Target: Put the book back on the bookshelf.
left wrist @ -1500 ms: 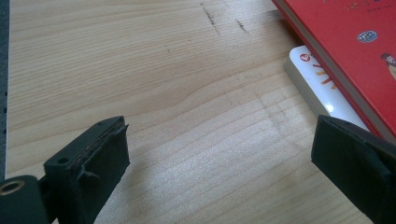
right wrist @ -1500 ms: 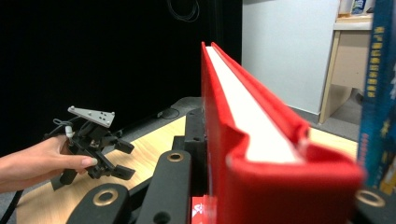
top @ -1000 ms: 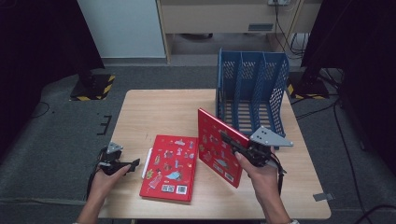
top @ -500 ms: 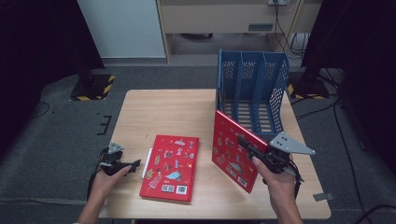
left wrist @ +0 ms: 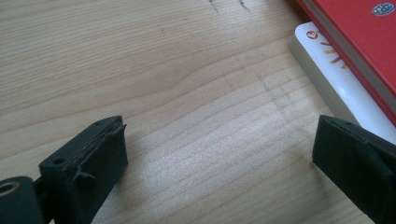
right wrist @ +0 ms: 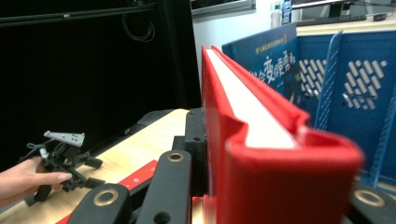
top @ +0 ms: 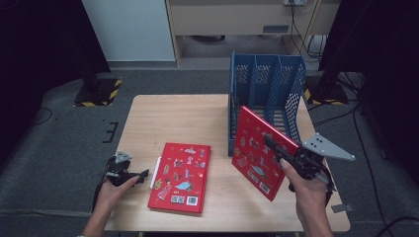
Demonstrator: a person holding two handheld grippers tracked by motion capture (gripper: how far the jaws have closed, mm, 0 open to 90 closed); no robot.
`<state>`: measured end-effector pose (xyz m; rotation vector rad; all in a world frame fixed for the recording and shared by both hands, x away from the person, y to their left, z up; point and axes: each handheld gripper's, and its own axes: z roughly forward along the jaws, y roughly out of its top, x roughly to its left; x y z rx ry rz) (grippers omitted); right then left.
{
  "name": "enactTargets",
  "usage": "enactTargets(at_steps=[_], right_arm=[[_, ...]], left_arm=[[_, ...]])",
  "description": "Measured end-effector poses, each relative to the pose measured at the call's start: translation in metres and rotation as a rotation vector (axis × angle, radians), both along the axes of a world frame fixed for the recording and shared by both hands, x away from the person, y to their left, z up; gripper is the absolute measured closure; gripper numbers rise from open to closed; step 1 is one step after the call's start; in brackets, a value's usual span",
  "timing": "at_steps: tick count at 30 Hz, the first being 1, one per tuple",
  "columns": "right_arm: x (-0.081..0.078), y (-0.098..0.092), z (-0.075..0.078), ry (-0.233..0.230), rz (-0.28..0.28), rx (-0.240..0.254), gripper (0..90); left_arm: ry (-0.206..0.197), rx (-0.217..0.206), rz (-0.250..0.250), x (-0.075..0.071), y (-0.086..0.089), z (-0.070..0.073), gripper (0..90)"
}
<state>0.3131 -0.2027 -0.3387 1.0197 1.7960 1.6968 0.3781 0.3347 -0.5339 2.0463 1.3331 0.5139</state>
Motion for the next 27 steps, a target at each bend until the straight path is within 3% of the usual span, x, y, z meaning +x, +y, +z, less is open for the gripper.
enactTargets(at_steps=[5,15,27], right_arm=[[0.006,-0.005,0.015,-0.003,-0.032,0.001,79.7],[0.017,-0.010,0.029,-0.004,-0.070,0.010,79.7],[0.043,-0.010,0.036,0.003,-0.125,0.006,79.7]], left_arm=[[-0.005,0.002,0.001,-0.001,-0.001,-0.001,1.8],[-0.009,0.015,-0.007,-0.001,-0.002,-0.002,1.0],[-0.012,0.014,-0.012,-0.001,-0.002,-0.002,1.0]])
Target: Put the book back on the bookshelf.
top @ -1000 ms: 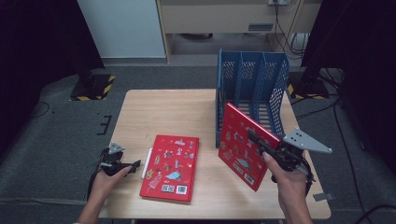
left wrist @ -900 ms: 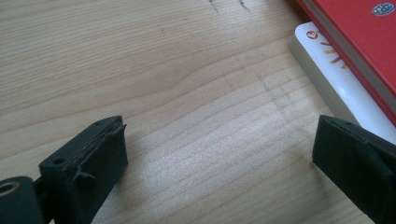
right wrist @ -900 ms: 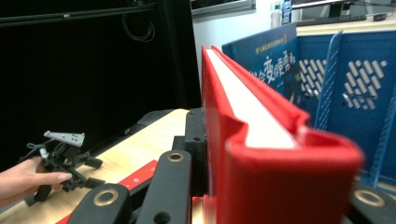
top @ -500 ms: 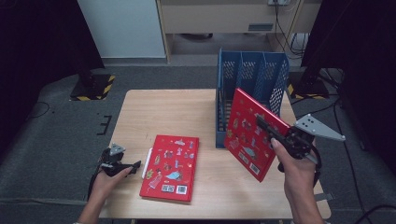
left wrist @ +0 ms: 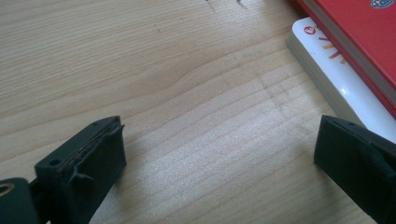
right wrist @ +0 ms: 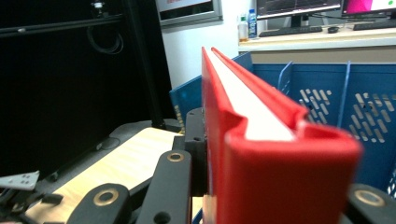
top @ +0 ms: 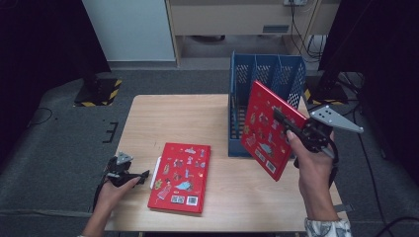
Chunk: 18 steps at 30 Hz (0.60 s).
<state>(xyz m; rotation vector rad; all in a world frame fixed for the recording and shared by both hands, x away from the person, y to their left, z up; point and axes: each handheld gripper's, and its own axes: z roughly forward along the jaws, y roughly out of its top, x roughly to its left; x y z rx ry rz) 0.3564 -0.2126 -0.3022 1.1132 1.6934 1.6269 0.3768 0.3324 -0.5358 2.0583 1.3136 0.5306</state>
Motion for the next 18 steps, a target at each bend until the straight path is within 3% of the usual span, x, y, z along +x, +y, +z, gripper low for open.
enactTargets(at_steps=[6,18], right_arm=[[0.014,0.002,0.004,-0.003,-0.042,-0.024,79.7],[0.034,0.002,0.006,0.005,-0.093,-0.019,79.7]], left_arm=[[0.001,0.001,-0.004,0.000,0.000,0.000,1.0],[-0.001,-0.002,-0.009,0.000,-0.002,0.000,1.0]])
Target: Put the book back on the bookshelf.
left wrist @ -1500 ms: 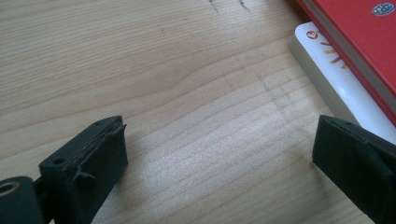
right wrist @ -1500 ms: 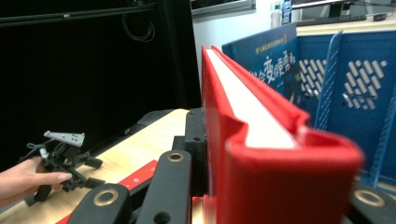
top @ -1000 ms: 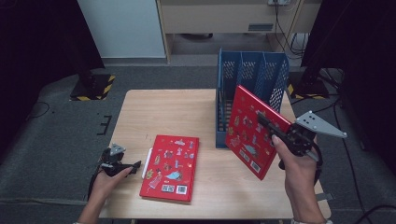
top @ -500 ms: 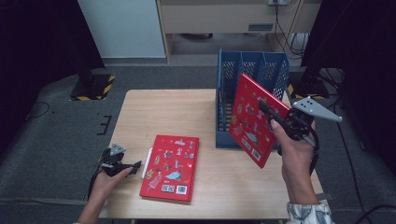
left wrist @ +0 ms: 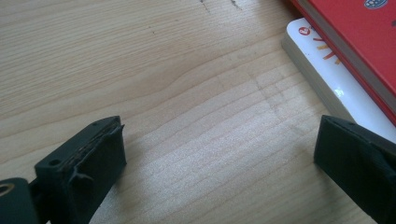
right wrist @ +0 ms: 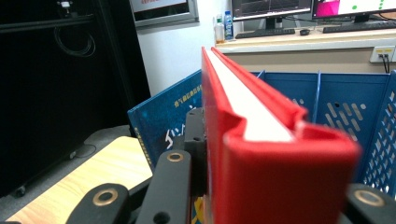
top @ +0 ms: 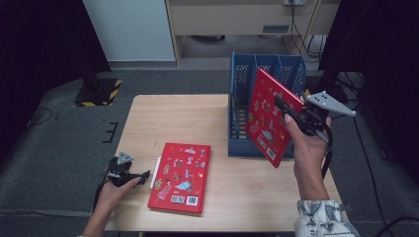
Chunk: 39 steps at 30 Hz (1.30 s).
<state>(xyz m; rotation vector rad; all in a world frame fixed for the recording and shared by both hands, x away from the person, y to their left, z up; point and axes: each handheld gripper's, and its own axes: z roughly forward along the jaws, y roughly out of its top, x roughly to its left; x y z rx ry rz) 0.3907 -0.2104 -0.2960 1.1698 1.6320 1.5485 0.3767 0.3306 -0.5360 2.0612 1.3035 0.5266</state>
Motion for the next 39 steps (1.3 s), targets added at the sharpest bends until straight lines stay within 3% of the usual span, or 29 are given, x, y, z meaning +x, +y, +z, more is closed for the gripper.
enactTargets(at_steps=[15,22,39], right_arm=[[0.018,-0.004,0.008,-0.018,-0.052,0.001,79.7],[0.038,-0.005,0.018,-0.031,-0.103,-0.037,79.7],[0.072,0.009,0.014,-0.042,-0.161,-0.083,79.7]], left_arm=[[-0.005,0.001,0.015,-0.002,-0.001,-0.001,0.8],[-0.004,0.003,0.017,-0.002,-0.002,-0.001,0.4],[-0.002,0.003,0.019,-0.001,-0.002,-0.001,0.0]])
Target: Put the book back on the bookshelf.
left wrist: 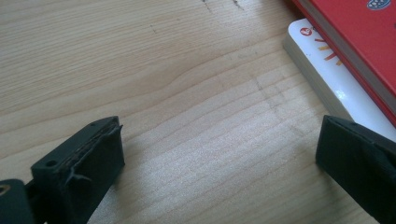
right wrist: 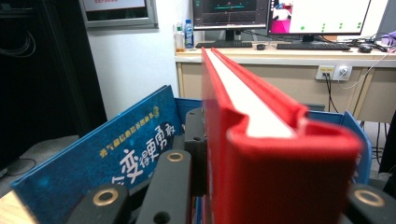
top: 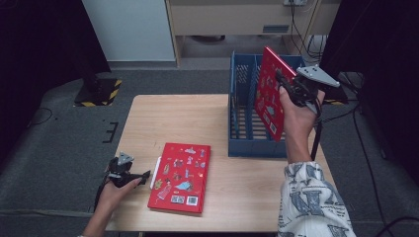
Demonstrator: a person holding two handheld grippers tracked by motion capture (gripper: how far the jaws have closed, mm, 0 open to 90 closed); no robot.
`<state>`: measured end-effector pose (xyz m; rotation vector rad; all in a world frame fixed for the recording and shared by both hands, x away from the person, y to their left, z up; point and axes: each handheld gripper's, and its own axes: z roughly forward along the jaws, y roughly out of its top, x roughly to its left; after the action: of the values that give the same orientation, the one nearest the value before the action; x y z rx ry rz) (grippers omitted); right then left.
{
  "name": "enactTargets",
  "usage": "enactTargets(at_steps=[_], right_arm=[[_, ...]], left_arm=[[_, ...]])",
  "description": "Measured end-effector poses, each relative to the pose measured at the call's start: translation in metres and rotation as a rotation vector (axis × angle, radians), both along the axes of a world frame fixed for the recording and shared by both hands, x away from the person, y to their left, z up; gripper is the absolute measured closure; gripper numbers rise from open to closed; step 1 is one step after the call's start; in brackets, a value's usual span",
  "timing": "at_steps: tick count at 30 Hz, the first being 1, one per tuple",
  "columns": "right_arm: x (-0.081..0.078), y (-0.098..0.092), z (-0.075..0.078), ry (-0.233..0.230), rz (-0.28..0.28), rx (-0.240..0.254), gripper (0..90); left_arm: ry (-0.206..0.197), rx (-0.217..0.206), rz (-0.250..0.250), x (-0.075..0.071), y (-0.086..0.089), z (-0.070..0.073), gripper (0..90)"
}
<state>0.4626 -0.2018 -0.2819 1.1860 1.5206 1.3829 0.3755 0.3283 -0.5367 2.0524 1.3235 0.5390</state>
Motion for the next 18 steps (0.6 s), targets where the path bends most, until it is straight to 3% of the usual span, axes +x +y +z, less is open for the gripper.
enactTargets(at_steps=[18], right_arm=[[0.039,0.013,-0.026,0.022,-0.044,-0.004,79.7]], left_arm=[[0.000,0.000,0.002,0.000,0.000,0.000,0.0]])
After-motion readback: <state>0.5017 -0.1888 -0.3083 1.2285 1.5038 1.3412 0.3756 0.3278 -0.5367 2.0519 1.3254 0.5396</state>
